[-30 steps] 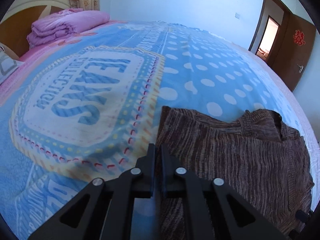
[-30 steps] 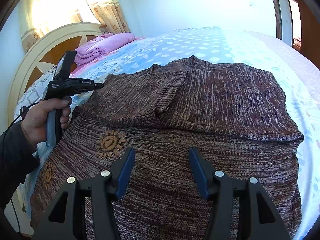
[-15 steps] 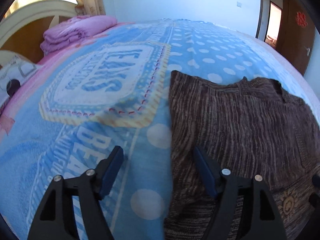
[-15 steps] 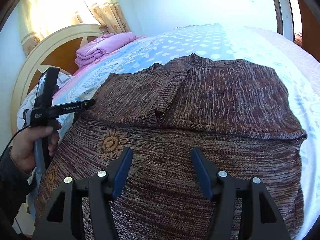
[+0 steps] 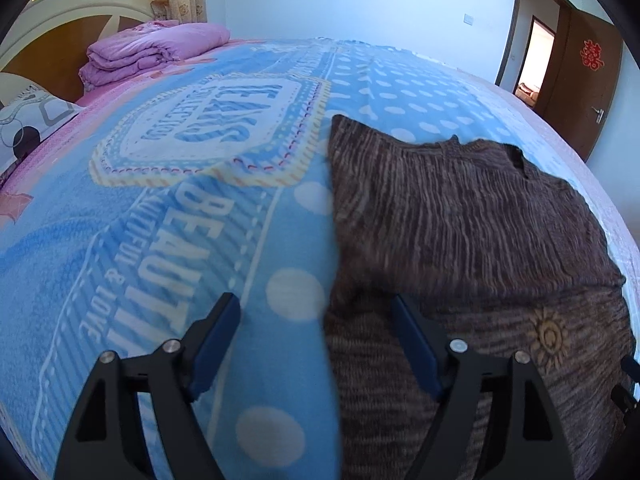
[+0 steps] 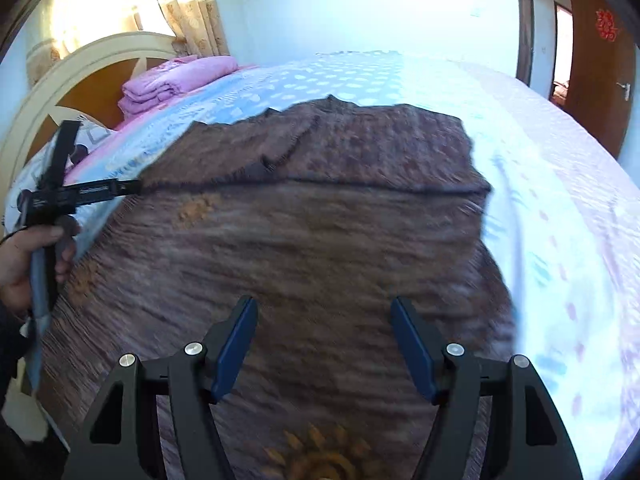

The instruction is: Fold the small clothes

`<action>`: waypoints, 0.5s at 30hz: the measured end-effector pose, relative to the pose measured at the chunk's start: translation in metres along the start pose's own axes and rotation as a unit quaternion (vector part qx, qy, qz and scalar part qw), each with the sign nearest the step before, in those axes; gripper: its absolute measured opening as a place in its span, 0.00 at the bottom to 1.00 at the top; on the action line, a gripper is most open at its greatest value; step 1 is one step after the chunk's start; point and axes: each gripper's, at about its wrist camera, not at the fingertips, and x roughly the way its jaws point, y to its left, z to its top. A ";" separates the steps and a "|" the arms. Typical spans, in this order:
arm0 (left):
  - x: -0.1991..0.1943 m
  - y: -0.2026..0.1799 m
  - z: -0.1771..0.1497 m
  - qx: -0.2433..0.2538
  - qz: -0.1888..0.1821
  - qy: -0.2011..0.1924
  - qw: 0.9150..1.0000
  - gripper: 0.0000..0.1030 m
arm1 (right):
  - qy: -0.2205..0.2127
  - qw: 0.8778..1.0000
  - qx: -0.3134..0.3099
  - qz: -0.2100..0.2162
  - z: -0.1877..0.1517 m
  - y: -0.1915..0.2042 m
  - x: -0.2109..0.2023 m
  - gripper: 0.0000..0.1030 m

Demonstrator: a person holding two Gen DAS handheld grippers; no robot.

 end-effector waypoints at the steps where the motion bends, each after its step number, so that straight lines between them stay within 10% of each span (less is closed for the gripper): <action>1: -0.004 -0.002 -0.004 0.004 0.004 -0.003 1.000 0.78 | -0.002 1.000 0.004 -0.001 -0.004 -0.004 -0.003 0.68; 15: -0.055 -0.014 -0.060 0.044 0.001 -0.018 0.999 0.78 | -0.003 1.000 0.004 -0.024 -0.032 -0.004 -0.024 0.68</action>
